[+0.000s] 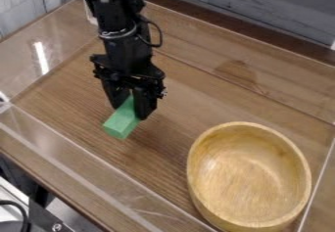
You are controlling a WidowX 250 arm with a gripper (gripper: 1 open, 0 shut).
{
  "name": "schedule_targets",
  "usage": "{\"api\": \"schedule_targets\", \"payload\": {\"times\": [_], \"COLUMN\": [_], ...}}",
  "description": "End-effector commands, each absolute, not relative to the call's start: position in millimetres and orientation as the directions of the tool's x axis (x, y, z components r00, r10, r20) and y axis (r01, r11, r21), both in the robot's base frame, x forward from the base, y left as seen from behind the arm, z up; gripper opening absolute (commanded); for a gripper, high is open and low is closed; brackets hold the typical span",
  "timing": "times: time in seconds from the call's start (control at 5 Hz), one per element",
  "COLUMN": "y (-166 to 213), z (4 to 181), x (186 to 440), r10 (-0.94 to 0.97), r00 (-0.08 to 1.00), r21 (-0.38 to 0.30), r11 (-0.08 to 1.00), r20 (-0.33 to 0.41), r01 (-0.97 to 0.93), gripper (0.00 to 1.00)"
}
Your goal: Remove the green block from inside the brown bowl and put it on the table
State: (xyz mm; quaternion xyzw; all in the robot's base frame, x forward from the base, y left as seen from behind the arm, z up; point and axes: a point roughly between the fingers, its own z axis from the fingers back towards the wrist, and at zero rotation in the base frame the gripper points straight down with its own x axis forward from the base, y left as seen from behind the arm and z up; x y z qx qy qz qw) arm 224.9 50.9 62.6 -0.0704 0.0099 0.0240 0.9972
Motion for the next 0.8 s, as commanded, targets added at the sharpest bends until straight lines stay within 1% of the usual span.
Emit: {"api": "schedule_targets", "payload": {"times": [0.0, 0.2, 0.6], "y": [55.9, 58.6, 61.1], "z": [71.6, 70.9, 62.5], "x": [235.0, 237.9, 239.0], "r10": [0.056, 0.056, 0.057], "r00": [0.998, 0.998, 0.998], "r21": [-0.133, -0.136, -0.148], "r11": [0.990, 0.989, 0.988], "r20": [0.020, 0.025, 0.031], "r01": [-0.053, -0.052, -0.052], "gripper": [0.00, 1.00, 1.00]}}
